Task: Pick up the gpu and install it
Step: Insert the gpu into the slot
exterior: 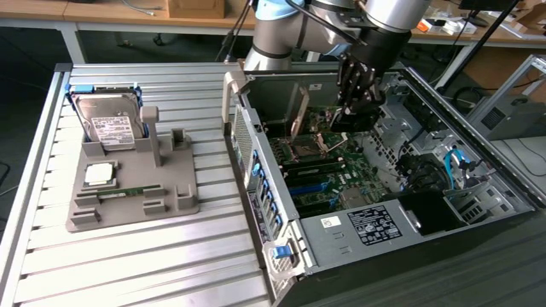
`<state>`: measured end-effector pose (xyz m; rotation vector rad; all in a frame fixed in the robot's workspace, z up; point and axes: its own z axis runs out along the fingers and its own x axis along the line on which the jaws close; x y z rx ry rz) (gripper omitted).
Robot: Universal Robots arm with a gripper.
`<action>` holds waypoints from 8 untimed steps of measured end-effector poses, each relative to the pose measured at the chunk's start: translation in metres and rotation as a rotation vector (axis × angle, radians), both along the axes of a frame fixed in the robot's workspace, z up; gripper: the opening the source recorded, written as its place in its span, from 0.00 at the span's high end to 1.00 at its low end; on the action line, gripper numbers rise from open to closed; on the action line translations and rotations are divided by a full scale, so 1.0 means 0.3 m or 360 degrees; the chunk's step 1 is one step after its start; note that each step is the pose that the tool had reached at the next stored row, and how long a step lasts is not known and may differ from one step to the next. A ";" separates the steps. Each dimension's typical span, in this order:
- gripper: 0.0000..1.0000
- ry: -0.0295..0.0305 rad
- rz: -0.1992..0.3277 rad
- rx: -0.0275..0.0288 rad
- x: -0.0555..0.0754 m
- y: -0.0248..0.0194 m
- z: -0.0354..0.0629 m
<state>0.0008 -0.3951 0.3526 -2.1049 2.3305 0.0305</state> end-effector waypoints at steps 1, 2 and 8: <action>0.73 -0.00001 0.0014 0.00000 0.000 0.000 0.000; 0.73 0.00000 0.0025 -0.00001 0.000 0.000 0.000; 0.73 -0.00001 0.0091 0.00001 0.000 0.000 0.000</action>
